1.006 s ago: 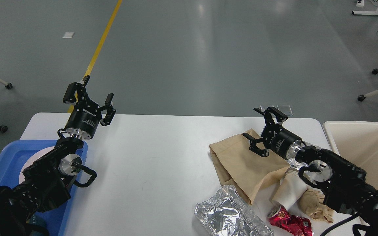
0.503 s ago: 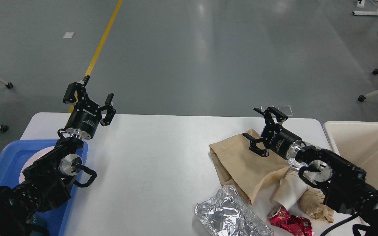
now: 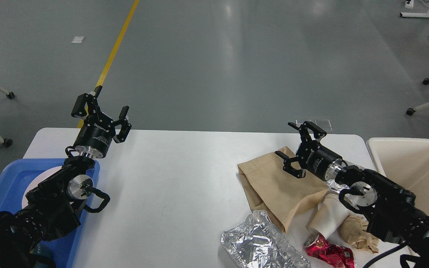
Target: Tidy desktop
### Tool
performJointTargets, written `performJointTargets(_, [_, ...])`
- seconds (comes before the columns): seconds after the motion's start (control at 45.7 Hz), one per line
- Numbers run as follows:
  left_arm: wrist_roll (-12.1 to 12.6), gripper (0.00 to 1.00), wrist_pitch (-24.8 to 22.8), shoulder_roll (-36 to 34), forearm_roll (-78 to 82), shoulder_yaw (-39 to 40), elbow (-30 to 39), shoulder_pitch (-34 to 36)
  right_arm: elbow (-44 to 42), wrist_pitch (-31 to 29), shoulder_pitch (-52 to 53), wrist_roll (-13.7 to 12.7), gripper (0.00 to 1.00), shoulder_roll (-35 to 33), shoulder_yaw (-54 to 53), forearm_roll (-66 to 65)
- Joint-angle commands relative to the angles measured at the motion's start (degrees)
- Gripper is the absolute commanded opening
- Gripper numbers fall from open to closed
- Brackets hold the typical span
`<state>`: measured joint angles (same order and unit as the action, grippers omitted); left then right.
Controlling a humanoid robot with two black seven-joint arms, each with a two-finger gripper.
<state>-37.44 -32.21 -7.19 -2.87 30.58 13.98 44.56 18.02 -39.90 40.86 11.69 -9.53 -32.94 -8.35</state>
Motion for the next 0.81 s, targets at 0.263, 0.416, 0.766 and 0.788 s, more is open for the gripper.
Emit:
performJointTargets(0.263, [0.0, 0.97, 0.0, 0.0, 0.1, 0.0, 0.0, 0.0, 0.0, 0.0, -0.1, 0.0, 1.0, 0.0, -0.3, 0.0])
performJointTargets(0.416, [0.0, 0.97, 0.0, 0.1, 0.0, 0.0, 0.0, 0.0, 0.0, 0.0, -0.1, -0.1, 1.0, 0.0, 0.1, 0.0])
performJointTargets(0.766, [0.0, 0.97, 0.0, 0.0, 0.0, 0.0, 0.0, 0.0, 0.0, 0.3, 0.8, -0.7, 1.0, 0.1, -5.6, 1.0])
performJointTargets(0.788, [0.0, 0.96, 0.0, 0.0, 0.1, 0.0, 0.0, 0.0, 0.0, 0.3, 0.8, -0.7, 1.0, 0.1, -6.7, 1.3])
